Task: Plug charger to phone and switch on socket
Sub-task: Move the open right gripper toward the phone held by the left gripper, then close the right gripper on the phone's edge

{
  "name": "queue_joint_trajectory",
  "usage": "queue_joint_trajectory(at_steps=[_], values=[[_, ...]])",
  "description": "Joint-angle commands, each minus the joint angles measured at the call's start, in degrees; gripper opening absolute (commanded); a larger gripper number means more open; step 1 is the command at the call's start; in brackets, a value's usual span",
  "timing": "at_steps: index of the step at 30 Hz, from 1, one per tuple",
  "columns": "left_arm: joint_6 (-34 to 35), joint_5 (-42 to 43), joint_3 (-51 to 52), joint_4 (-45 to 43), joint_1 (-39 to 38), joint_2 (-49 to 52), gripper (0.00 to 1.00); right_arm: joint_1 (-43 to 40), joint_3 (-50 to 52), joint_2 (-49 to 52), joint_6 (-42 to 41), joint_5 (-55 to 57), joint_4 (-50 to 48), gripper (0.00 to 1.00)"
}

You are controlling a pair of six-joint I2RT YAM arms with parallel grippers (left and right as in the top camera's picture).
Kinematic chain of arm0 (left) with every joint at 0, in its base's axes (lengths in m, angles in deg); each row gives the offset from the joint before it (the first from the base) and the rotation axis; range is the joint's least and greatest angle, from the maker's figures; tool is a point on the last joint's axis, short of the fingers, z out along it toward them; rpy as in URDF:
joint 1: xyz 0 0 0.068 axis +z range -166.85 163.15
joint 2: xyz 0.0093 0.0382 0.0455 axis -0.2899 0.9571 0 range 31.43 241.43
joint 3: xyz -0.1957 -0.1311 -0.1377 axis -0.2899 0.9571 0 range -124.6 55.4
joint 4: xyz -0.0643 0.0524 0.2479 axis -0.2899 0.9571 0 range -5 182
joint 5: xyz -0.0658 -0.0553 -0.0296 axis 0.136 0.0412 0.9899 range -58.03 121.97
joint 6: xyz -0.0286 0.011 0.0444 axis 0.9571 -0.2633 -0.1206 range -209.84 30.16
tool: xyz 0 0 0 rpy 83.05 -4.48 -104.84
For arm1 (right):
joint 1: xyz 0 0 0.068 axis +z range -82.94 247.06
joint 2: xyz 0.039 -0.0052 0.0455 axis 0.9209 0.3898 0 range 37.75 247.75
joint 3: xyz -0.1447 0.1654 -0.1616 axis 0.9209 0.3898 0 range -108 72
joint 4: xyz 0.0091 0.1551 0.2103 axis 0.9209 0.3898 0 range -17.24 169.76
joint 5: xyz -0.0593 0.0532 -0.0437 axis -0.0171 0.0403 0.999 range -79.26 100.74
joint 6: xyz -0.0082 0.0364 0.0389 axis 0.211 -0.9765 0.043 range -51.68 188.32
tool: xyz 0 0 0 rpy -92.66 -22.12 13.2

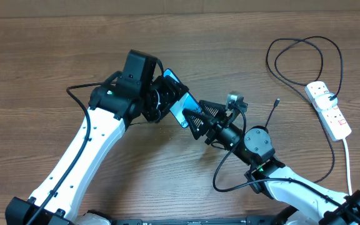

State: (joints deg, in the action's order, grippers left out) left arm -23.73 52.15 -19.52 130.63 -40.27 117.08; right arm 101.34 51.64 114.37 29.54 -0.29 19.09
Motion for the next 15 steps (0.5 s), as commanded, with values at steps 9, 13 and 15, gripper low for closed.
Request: queue_joint_trajectory(at_steps=[9,13,15], values=[[3.0,0.6,-0.2,-2.4,-3.7,0.3,0.49,0.3,-1.8,0.0,-0.2,1.1,0.6,0.82],[6.0,0.6,-0.2,-3.5,-4.3,0.3,0.49,0.3,-1.8,0.0,-0.2,2.0,0.6,0.78],[6.1,0.5,-0.2,-4.5,-4.8,0.3,0.49,0.3,-1.8,0.0,-0.2,2.3,0.6,0.77]])
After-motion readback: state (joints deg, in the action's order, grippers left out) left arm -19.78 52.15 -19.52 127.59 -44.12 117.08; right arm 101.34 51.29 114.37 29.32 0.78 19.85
